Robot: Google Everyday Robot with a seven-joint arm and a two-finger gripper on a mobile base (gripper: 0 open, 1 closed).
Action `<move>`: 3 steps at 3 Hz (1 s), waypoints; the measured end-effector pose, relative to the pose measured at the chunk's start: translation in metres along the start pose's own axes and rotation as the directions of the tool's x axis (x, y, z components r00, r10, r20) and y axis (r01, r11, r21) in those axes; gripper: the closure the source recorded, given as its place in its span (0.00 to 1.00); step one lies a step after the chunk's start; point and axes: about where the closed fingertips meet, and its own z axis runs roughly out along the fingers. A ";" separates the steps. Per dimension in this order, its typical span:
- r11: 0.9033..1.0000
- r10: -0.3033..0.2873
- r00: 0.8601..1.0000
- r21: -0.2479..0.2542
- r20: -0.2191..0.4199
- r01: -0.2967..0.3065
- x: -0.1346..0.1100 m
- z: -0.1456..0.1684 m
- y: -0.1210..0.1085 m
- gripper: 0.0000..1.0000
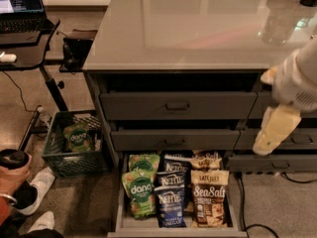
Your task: Pick green rice chip bag from bottom drawer and place on counter
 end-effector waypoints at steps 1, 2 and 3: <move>0.999 0.044 0.998 -0.012 0.040 -0.043 0.021 0.068 0.001 0.00; 0.998 0.061 0.993 0.002 0.104 -0.062 0.026 0.129 -0.006 0.00; 0.996 0.084 0.988 -0.018 0.131 -0.082 0.025 0.160 -0.011 0.00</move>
Offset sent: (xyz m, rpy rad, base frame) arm 0.0642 -0.0001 -0.1924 0.1820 -0.0854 -0.0529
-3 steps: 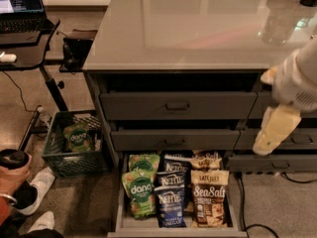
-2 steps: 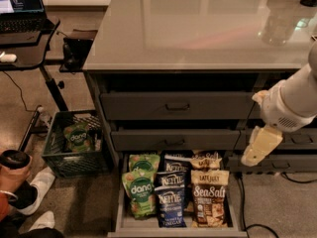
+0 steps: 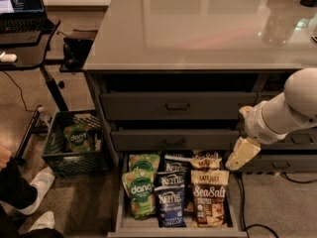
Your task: Pick green rice chip bag from bottom drawer and place on counter
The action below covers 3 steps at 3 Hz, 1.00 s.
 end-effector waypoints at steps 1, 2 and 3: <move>1.000 -0.002 1.000 -0.009 0.001 0.002 0.000 0.006 0.004 0.00; 0.998 0.008 0.999 -0.056 0.045 -0.005 0.006 0.051 0.021 0.00; 0.991 -0.007 0.991 -0.129 0.136 0.025 0.010 0.121 0.041 0.00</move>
Offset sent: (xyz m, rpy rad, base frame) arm -0.0128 0.0491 -0.1492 0.1879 0.0822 0.0605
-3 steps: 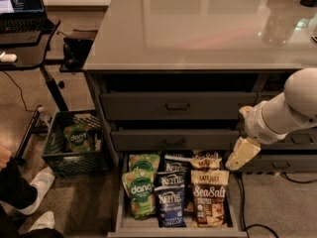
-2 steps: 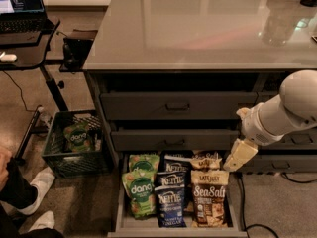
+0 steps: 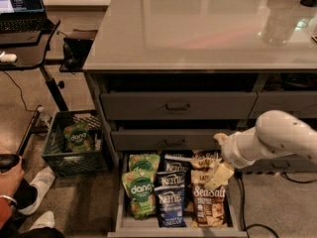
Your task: Pick green rice chip bag from bottom drawer and place on counter
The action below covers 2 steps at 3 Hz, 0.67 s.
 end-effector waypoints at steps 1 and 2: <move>0.998 -0.008 0.997 -0.062 0.076 0.013 0.015 0.059 0.002 0.00; 0.993 0.006 0.990 -0.115 0.144 0.011 0.026 0.107 0.002 0.00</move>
Offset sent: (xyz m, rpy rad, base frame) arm 0.0268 0.0417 -0.1600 0.2641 0.0641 0.0951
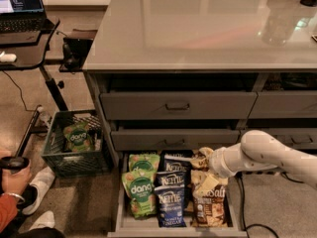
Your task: Pick green rice chip bag from bottom drawer and place on counter
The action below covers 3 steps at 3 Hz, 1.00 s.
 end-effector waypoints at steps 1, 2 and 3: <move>0.999 0.028 0.999 -0.043 0.038 -0.027 0.017 0.035 -0.005 0.00; 0.997 0.040 0.998 -0.062 0.046 -0.037 0.028 0.048 -0.008 0.00; 0.993 0.045 0.998 -0.102 -0.051 -0.050 0.032 0.035 0.011 0.00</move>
Offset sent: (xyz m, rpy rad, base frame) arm 0.0137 0.0014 -0.0724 0.0821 0.0685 0.0021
